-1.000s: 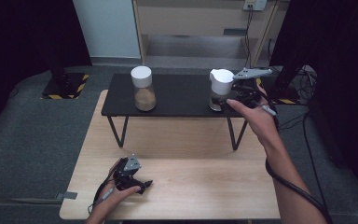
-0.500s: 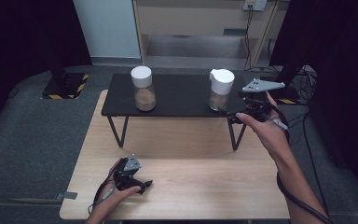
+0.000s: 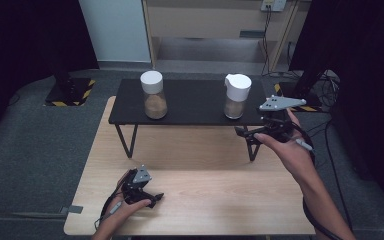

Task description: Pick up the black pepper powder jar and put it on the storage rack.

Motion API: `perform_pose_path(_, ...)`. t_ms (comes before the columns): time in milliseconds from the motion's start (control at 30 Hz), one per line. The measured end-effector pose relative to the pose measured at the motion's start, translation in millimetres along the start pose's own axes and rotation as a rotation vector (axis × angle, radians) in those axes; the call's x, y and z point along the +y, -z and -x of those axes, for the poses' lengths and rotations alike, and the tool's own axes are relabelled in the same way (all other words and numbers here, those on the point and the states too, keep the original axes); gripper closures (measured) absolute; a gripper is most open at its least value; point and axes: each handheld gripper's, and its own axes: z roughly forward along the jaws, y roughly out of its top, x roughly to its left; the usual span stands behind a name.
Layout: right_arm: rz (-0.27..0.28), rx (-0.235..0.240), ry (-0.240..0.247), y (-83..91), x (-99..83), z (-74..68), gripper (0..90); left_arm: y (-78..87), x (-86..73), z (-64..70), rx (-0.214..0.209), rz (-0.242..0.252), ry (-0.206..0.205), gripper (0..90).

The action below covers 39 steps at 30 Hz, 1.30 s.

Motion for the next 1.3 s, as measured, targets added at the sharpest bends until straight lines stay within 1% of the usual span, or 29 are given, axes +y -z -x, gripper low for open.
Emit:
perform_pose_path(200,-0.024,0.012,0.020,1.2,-1.6,-6.1,4.6,0.0,0.0,0.0,0.000,0.000,0.001,0.0)
perform_pose_path(667,-0.055,0.031,0.018,-2.8,-21.0,-11.2,4.4,0.0,0.1,0.0,0.000,0.000,0.000,0.0)
perform_pose_path(900,-0.081,0.038,0.020,-6.6,-31.9,-14.0,4.5,-0.1,-0.1,-0.1,-0.001,0.001,0.000,0.0)
perform_pose_path(1300,-0.111,0.050,0.025,-12.2,-43.8,-17.7,4.6,-0.1,-0.1,-0.1,-0.001,0.001,0.001,0.0)
